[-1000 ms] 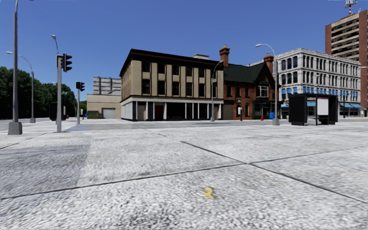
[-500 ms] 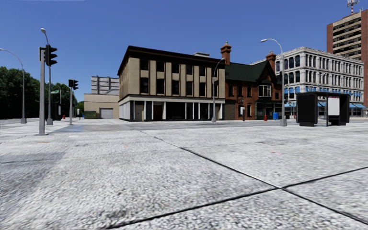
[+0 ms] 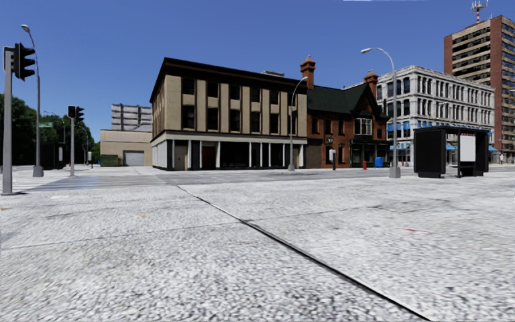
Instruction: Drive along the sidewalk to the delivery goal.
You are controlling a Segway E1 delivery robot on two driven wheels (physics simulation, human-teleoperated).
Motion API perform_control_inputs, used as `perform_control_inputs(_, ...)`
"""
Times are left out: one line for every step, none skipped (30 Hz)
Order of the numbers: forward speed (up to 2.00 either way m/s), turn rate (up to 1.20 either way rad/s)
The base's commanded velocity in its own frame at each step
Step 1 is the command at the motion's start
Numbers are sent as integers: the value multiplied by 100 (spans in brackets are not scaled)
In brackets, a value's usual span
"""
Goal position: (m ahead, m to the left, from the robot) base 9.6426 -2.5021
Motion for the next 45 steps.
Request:
perform_control_inputs(200,-30)
perform_control_inputs(200,-30)
perform_control_inputs(200,-30)
perform_control_inputs(200,-30)
perform_control_inputs(200,-30)
perform_control_inputs(200,-30)
perform_control_inputs(200,-30)
perform_control_inputs(200,-30)
perform_control_inputs(200,-30)
perform_control_inputs(200,-30)
perform_control_inputs(200,-30)
perform_control_inputs(200,-30)
perform_control_inputs(200,-30)
perform_control_inputs(200,-30)
perform_control_inputs(200,-30)
perform_control_inputs(200,-30)
perform_control_inputs(200,-30)
perform_control_inputs(200,-30)
perform_control_inputs(200,-30)
perform_control_inputs(200,-30)
perform_control_inputs(200,-30)
perform_control_inputs(200,-30)
perform_control_inputs(200,-30)
perform_control_inputs(200,-30)
perform_control_inputs(200,-30)
perform_control_inputs(200,-30)
perform_control_inputs(200,-30)
perform_control_inputs(200,-30)
perform_control_inputs(200,-30)
perform_control_inputs(200,-30)
perform_control_inputs(200,-30)
perform_control_inputs(200,-30)
perform_control_inputs(200,-30)
perform_control_inputs(200,-30)
perform_control_inputs(200,-30)
perform_control_inputs(200,-30)
perform_control_inputs(200,-30)
perform_control_inputs(200,-30)
perform_control_inputs(200,-30)
perform_control_inputs(200,-30)
perform_control_inputs(200,-30)
perform_control_inputs(200,-30)
perform_control_inputs(200,-30)
perform_control_inputs(200,-30)
perform_control_inputs(200,-30)
